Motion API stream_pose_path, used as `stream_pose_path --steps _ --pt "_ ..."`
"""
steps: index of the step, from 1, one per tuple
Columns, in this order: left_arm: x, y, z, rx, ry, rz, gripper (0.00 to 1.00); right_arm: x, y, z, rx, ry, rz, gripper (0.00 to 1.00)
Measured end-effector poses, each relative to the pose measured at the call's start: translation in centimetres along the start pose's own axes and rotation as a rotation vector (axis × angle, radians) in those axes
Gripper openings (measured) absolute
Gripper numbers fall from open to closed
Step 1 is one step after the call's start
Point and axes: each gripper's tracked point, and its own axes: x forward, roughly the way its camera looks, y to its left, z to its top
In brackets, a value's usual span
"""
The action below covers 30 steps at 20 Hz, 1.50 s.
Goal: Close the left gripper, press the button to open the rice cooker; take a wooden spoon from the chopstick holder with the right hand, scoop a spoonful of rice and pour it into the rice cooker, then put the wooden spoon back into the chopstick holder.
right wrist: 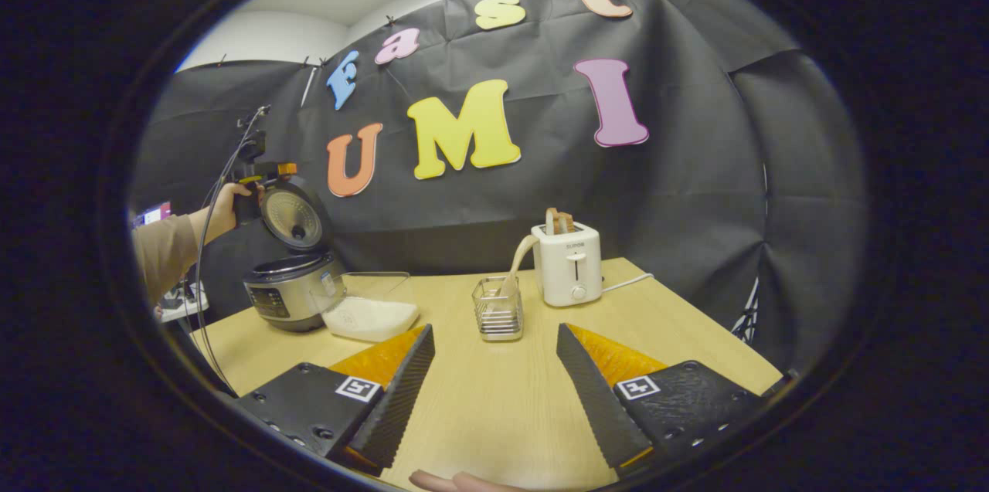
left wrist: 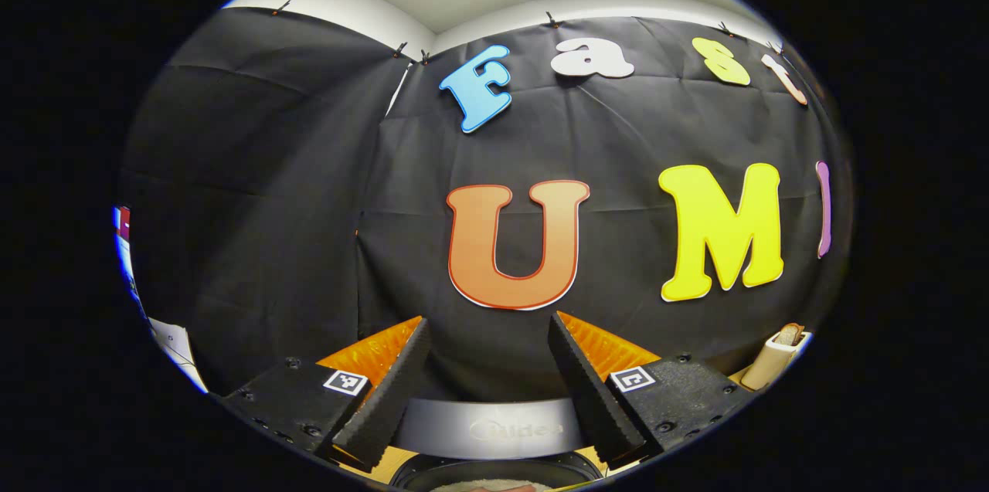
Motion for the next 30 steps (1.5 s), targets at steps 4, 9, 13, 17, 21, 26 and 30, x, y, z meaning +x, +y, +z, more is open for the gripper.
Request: stream_pose_path --steps 4,9,13,17,21,26,30 --pt "-3.5 -0.3 -1.6 0.008 -0.017 -0.028 0.98 -2.0 2.1 0.7 -0.014 -0.032 0.043 0.92" --pt "-7.5 -0.6 -4.5 0.019 -0.003 -0.058 0.97 -4.6 3.7 -0.8 -0.024 -0.010 0.053 0.96" --pt "-10.2 -0.9 -7.5 0.022 0.024 -0.063 0.97 -6.9 4.4 -2.2 -0.044 0.014 0.041 0.96" --pt "-12.4 -1.0 -10.9 0.028 0.101 -0.067 0.97 -9.5 6.2 -2.2 -0.095 0.019 0.051 0.96" --pt "-13.7 -1.2 -13.7 0.033 0.182 -0.074 0.97 -11.0 6.8 -1.1 -0.142 -0.045 0.004 0.96" --pt "-14.9 -1.2 -15.5 0.046 0.235 -0.082 0.98 -12.0 8.1 -1.0 -0.171 -0.062 -0.007 0.96" --pt "-15.7 -1.1 -16.5 0.073 0.268 -0.097 0.98 -12.1 9.4 -1.2 -0.161 -0.058 0.017 0.96"
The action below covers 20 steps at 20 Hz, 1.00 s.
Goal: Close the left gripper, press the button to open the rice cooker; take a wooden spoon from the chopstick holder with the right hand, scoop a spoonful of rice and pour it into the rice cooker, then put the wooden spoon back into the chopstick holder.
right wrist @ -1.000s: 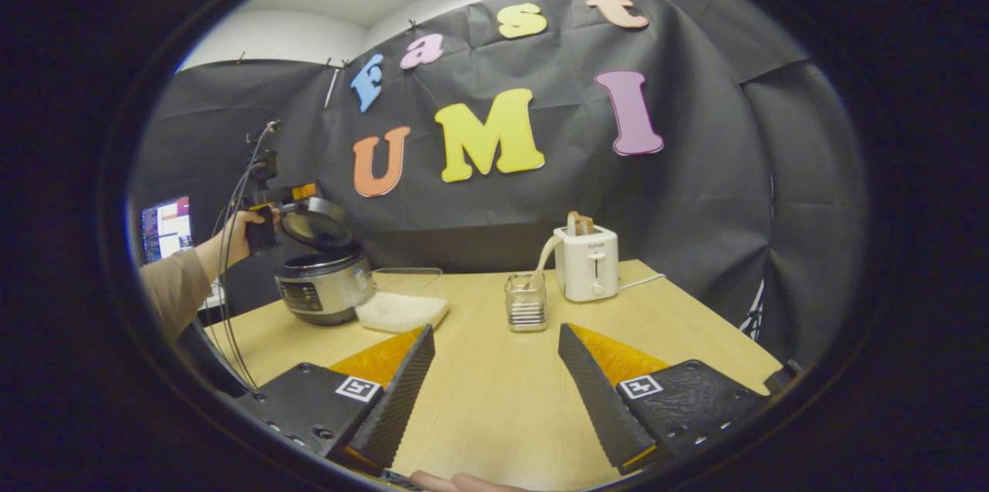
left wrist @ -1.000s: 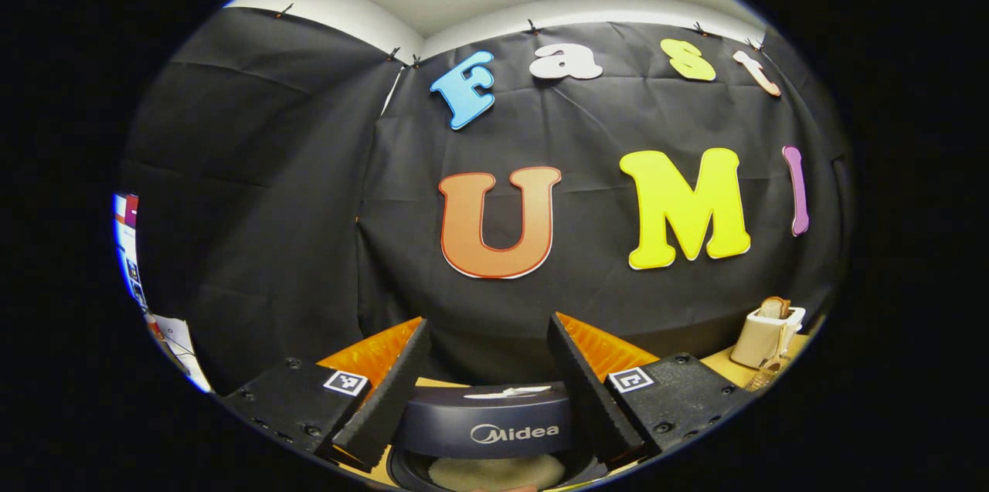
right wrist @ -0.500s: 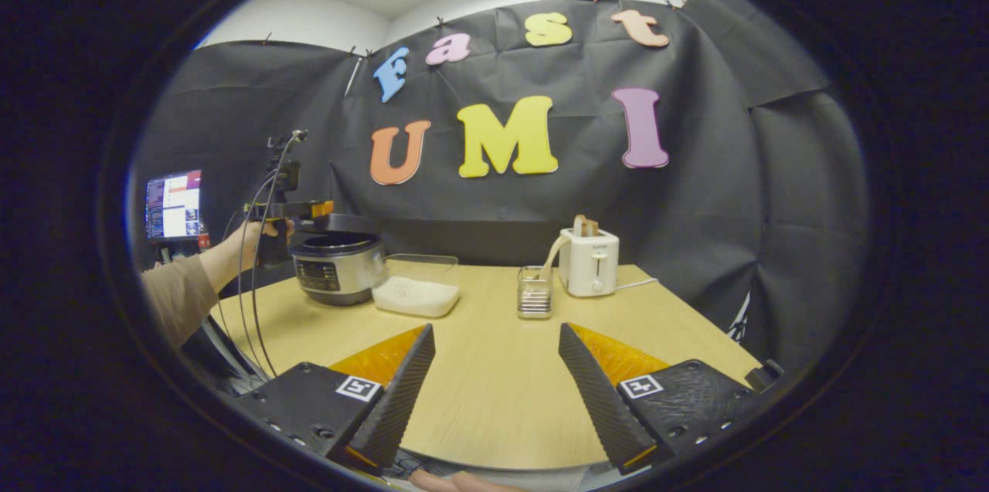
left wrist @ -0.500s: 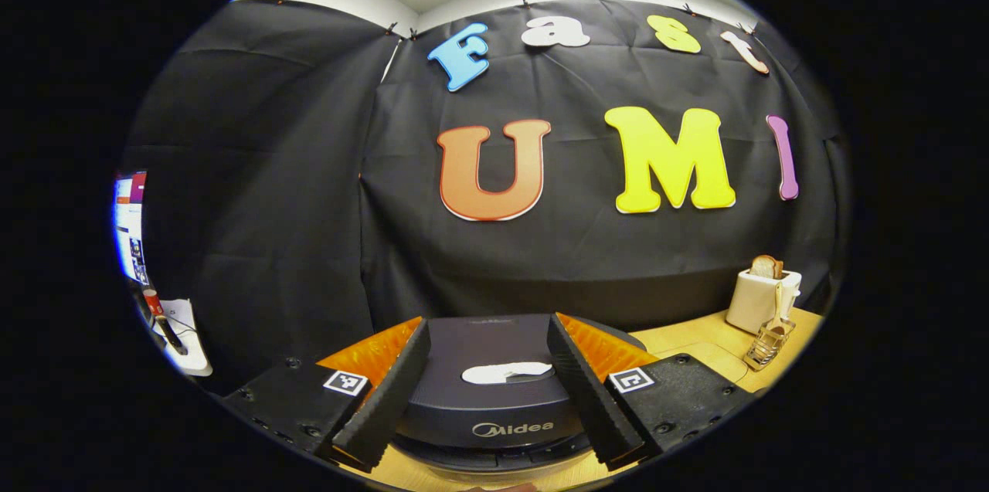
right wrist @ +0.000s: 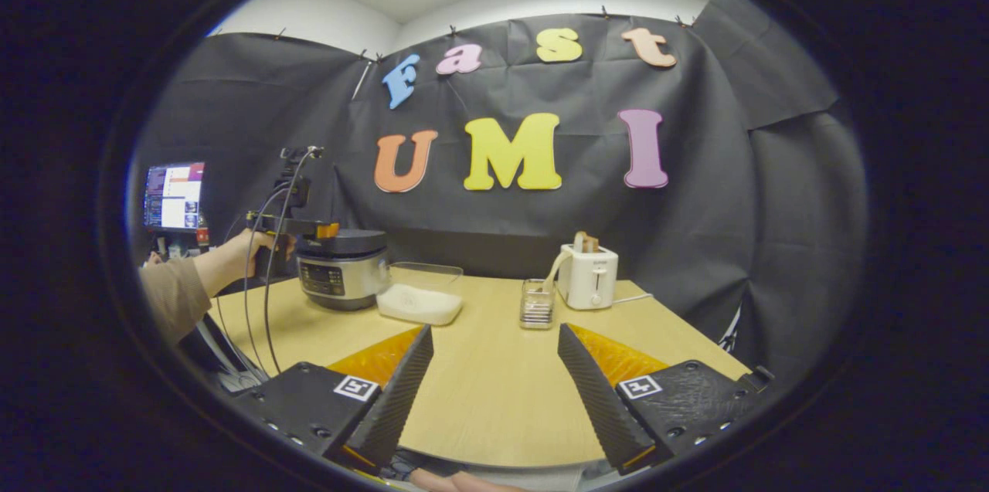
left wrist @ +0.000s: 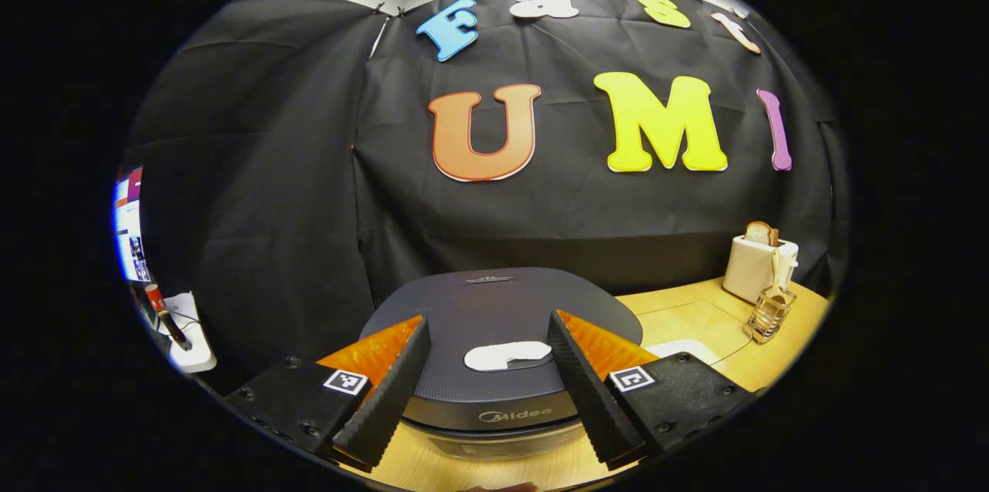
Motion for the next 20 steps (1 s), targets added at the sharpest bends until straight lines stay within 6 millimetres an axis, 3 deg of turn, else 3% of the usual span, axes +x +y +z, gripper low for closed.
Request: stream_pose_path --steps 3,4,5,9,10,11,15,20 --pt "-0.9 0.0 -0.1 -0.007 -0.005 -0.002 0.97 -0.2 0.5 0.0 -0.004 0.000 0.012 0.97" --pt "-1.2 0.0 -0.2 -0.009 -0.006 -0.001 0.91 -0.4 0.6 0.0 -0.004 -0.001 0.015 0.97" --pt "-1.6 -0.1 -0.1 -0.009 -0.011 -0.001 0.96 -0.6 0.6 -0.1 -0.005 -0.001 0.018 0.97" --pt "-3.0 -0.2 -0.3 -0.004 -0.035 -0.002 0.95 -0.8 0.8 -0.6 -0.002 0.005 0.030 0.97" --pt "-3.2 -0.2 -0.4 -0.009 -0.036 0.004 0.89 -0.9 1.0 -0.7 0.007 0.013 0.040 0.94" --pt "-3.2 -0.1 -0.5 -0.008 -0.038 0.012 0.94 -0.9 1.4 -1.1 0.017 0.023 0.052 0.97" --pt "-3.5 -0.5 -1.6 -0.021 0.015 0.023 0.90 -1.1 1.7 -1.3 0.018 0.027 0.067 0.97" --pt "-4.9 -0.9 -1.4 -0.026 0.036 0.008 0.88 -0.4 2.2 -1.8 0.031 0.039 0.077 0.97"
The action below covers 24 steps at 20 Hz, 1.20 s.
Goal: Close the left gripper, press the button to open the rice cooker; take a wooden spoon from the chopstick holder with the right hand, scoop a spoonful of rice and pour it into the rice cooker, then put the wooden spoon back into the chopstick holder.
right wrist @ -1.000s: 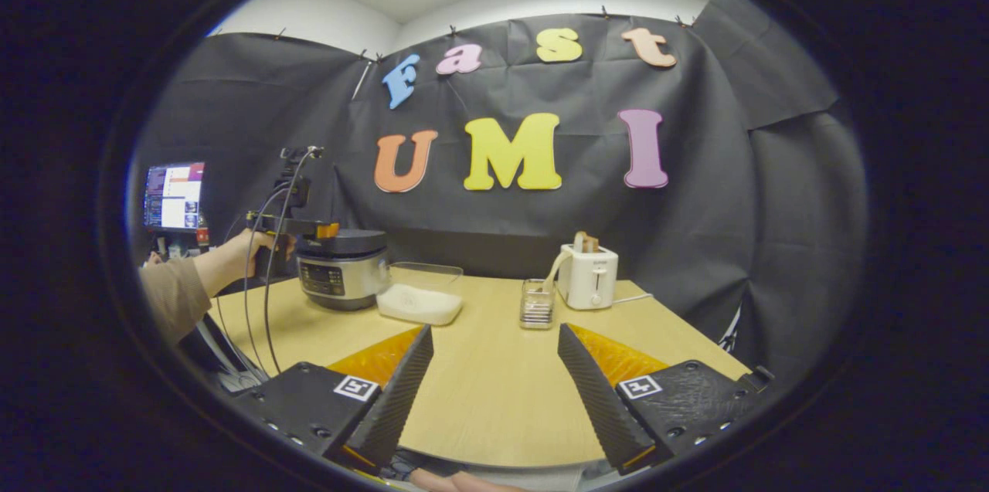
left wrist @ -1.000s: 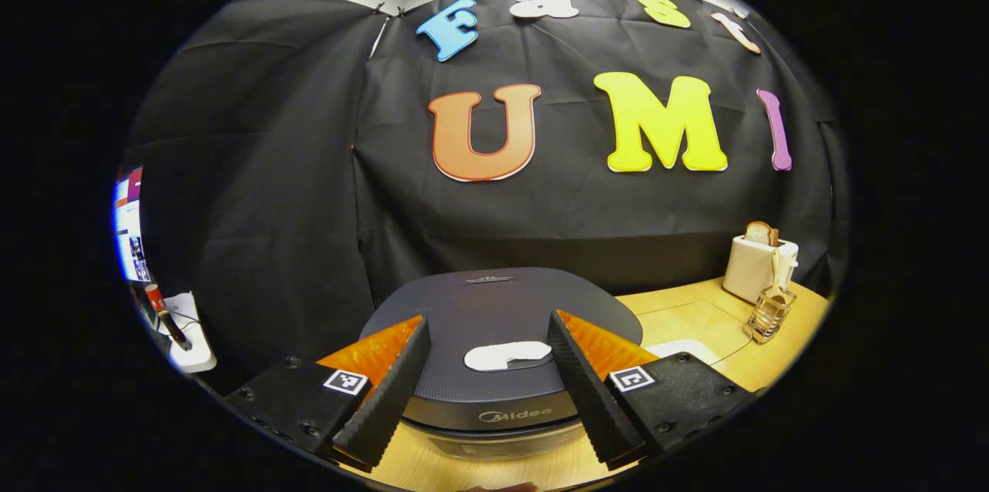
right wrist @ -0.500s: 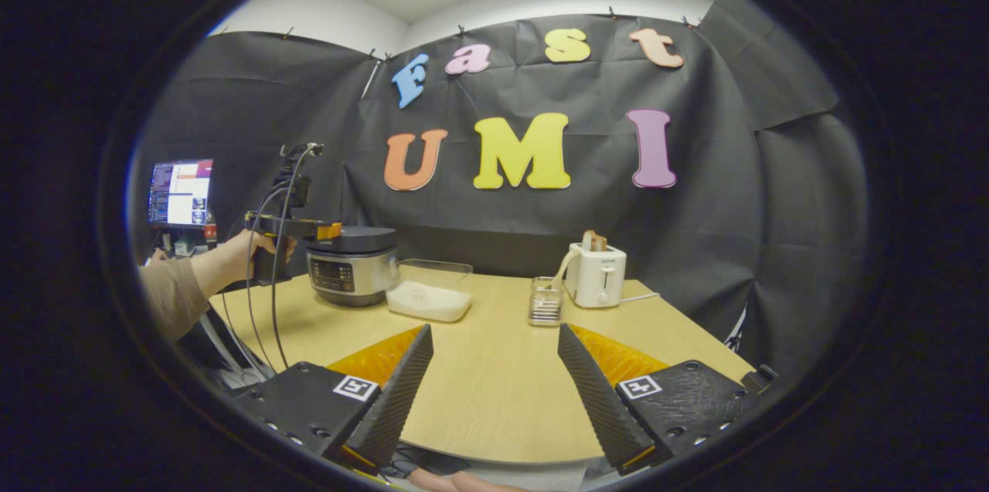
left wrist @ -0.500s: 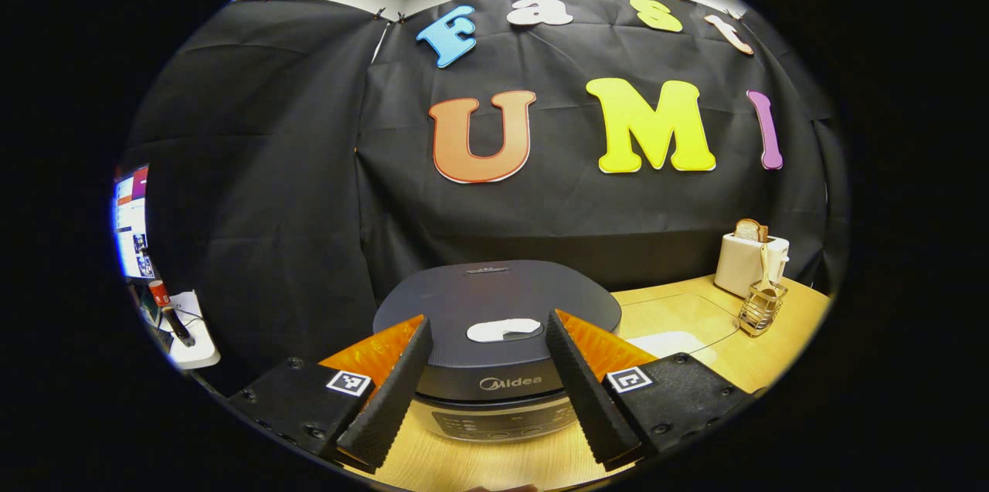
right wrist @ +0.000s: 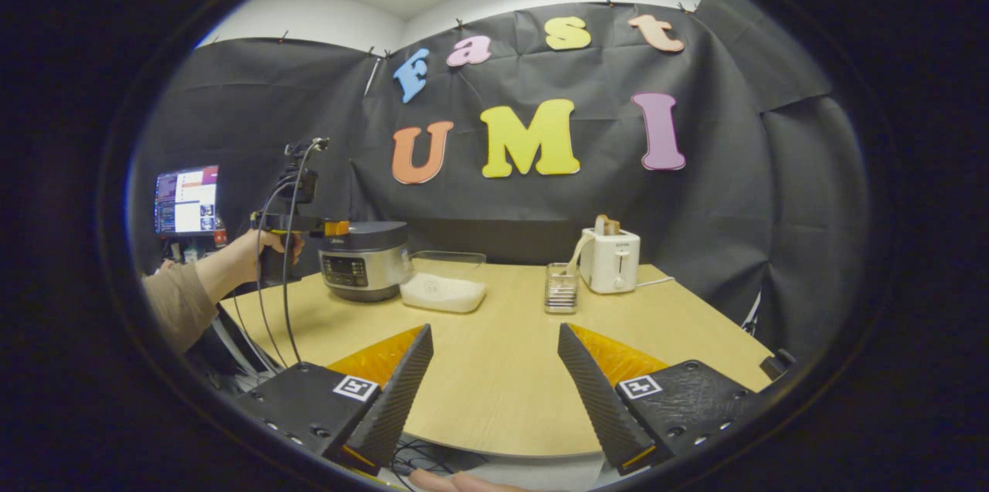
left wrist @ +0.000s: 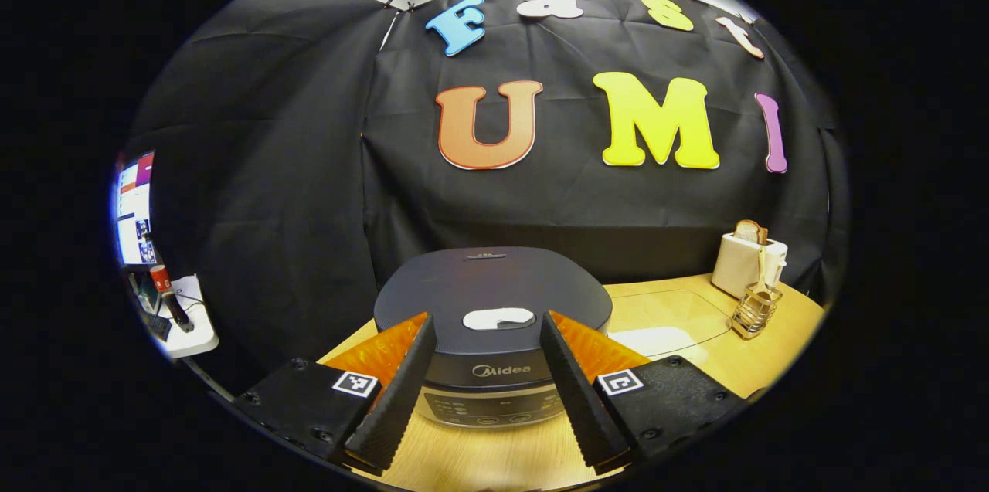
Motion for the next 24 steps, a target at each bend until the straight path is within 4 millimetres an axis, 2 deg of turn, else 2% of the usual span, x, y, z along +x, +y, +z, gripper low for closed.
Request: stream_pose_path --steps 1,2,3,5,6,9,14,17,20,24 --pt "-0.4 -0.4 -0.4 0.017 0.019 -0.018 0.88 0.3 0.0 -0.1 -0.013 -0.001 -0.005 0.94" --pt "-1.2 -1.3 -1.7 -0.003 0.083 -0.048 0.87 0.6 -0.2 -0.1 -0.029 -0.004 -0.020 0.97" --pt "-2.5 -1.5 -2.2 -0.033 0.120 -0.044 0.86 1.0 -0.5 0.2 -0.041 -0.012 -0.038 0.97" --pt "-4.2 -1.4 -2.2 -0.087 0.113 -0.023 0.86 1.6 -0.2 1.1 -0.057 -0.026 -0.059 0.94" --pt "-5.3 -1.6 -2.1 -0.112 0.102 -0.016 0.86 1.8 0.0 2.0 -0.066 -0.043 -0.067 0.97" --pt "-8.3 -2.1 -2.5 -0.149 0.082 -0.004 0.85 2.5 0.4 4.0 -0.088 -0.072 -0.094 0.98" --pt "-13.3 -3.6 -2.2 -0.101 0.055 -0.026 0.83 5.6 0.8 6.9 -0.061 -0.055 -0.183 0.96" --pt "-15.8 -5.0 -1.9 -0.095 0.032 -0.054 0.84 7.1 2.0 7.6 -0.019 -0.026 -0.182 0.97" --pt "-17.6 -7.1 -0.8 -0.100 0.004 -0.091 0.83 7.7 3.1 8.2 -0.026 -0.037 -0.158 0.97" --pt "-19.7 -9.2 0.5 -0.095 -0.030 -0.129 0.83 7.2 3.2 6.8 -0.022 -0.018 -0.160 0.96"
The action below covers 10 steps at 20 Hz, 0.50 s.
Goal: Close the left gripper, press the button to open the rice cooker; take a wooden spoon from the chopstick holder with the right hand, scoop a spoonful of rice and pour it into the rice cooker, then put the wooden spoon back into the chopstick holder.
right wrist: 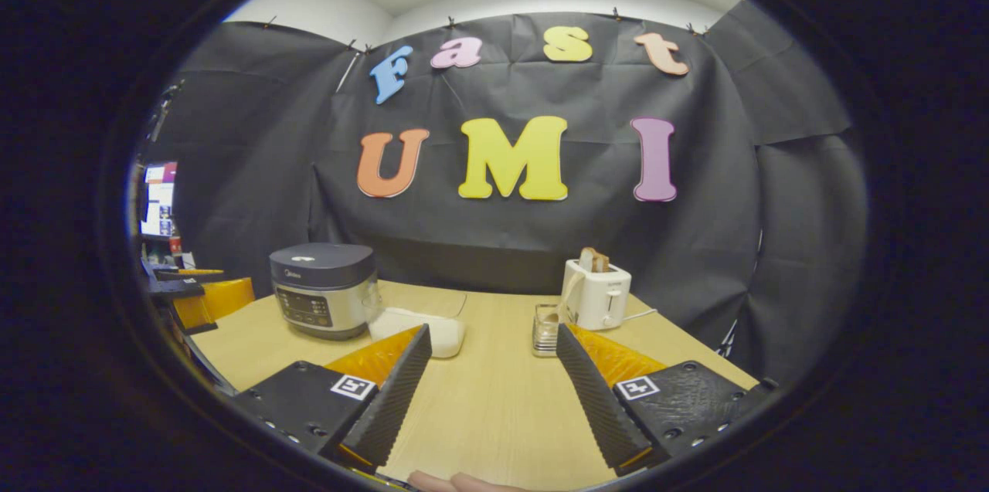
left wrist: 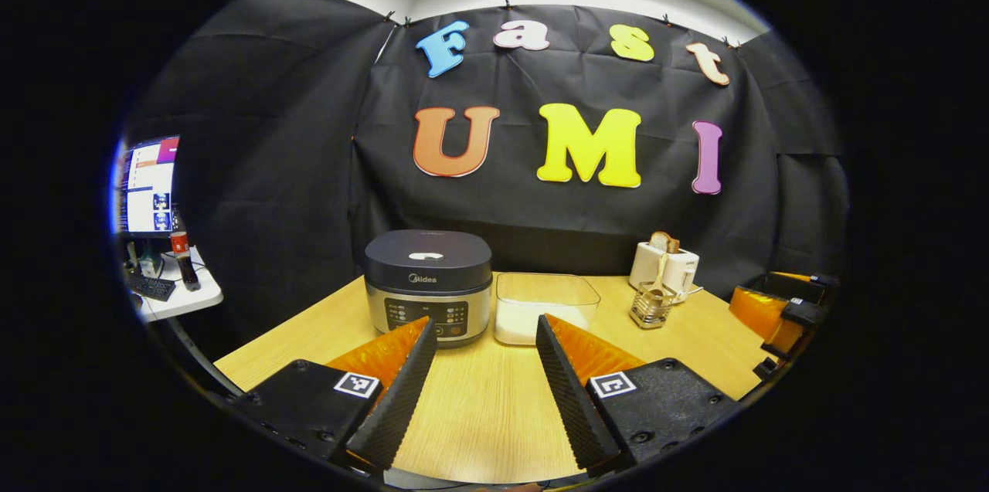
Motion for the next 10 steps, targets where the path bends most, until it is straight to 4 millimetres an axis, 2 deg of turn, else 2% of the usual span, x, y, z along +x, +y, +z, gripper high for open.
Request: stream_pose_path --steps 2,5,10 --pt "-0.9 -1.5 0.4 0.017 -0.015 -0.023 0.83 -0.7 0.1 -0.9 0.010 0.011 0.016 0.96" --pt "-1.9 -2.2 1.0 0.035 -0.043 -0.015 0.83 -1.3 -0.4 -1.5 -0.012 0.012 0.013 0.97" --pt "-3.5 -4.3 1.4 0.040 -0.070 -0.040 0.84 -1.7 -0.1 -1.7 -0.041 -0.004 0.028 0.97"
